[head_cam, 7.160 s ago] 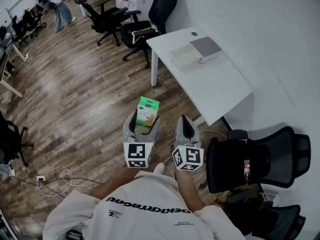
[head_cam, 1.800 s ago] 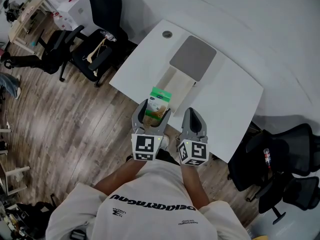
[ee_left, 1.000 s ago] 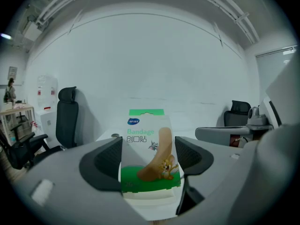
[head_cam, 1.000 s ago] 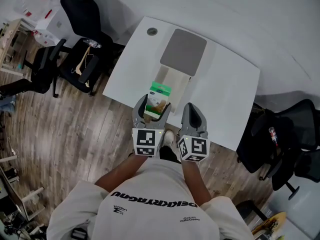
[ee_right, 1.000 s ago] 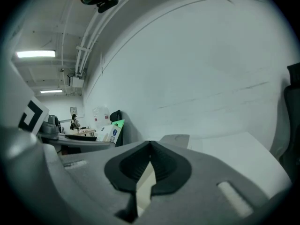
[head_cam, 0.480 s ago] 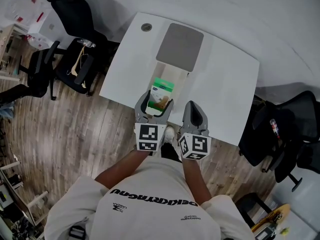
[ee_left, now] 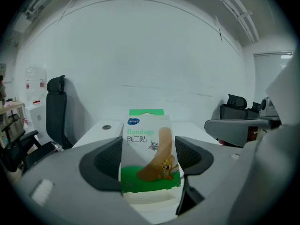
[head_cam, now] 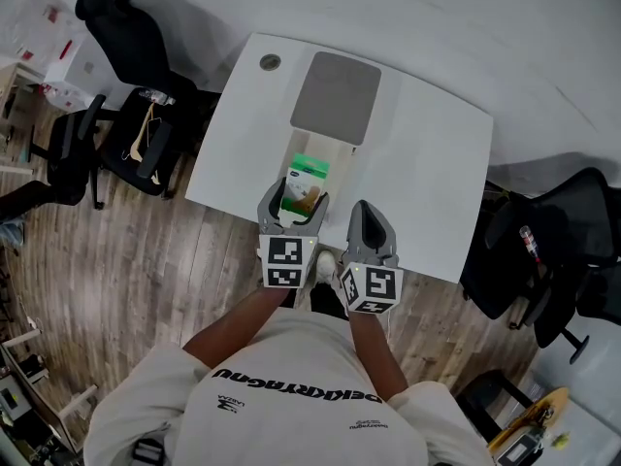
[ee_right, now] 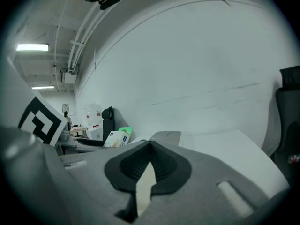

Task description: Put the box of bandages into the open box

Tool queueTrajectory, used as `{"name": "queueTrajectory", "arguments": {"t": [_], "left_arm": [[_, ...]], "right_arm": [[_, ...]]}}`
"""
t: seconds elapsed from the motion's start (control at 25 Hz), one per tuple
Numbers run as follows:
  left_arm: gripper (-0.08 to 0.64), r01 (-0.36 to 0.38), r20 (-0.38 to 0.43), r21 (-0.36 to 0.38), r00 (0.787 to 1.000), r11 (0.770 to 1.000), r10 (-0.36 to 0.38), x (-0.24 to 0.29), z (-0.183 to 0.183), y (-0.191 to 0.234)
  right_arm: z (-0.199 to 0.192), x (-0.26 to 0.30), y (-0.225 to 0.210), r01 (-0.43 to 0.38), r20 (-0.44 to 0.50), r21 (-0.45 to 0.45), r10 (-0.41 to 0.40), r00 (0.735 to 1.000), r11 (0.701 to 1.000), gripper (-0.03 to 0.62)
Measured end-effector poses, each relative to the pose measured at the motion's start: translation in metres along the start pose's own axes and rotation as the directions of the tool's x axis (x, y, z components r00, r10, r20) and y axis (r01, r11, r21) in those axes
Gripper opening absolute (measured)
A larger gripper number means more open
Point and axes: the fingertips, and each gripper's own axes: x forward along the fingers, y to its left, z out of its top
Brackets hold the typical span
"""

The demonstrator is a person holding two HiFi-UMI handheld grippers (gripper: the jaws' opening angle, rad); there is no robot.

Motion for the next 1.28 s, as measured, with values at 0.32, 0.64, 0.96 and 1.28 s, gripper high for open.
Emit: {"name": "queueTrajectory", "arguments": {"t": [0.32,0.64,0.96,1.28], "left_arm": [[0.36,0.0,-0.038,0.011,0.999,1.0,0.001,0.02,-0.012,0.001],[0.36,0.018,-0.078,-0.015,0.997,1.0,-0.019,0.042,-0.028,0.003],[0.36,0.018,-0.135,-0.002,0.991,1.0,-0.018,0.064,-0.047,0.008],[0.36,0.013,-0.19,0.012,0.982,1.0,-0.011,0.079,-0.064,0.01]], "right_arm": [[-0.003,0.008,-0.003,0.005,0.0,0.005,-0.005,1.0,1.0,-0.003],[-0.005,0.012,-0.007,0.019,-0.008,0.01,-0.019,1.0,1.0,-0.003],[-0.007,0.017,-0.011,0.025,-0.014,0.013,-0.025,1.0,1.0,-0.003],[-0.008,0.02,-0.011,0.025,-0.017,0.013,-0.025,1.0,1.0,-0.003]]}}
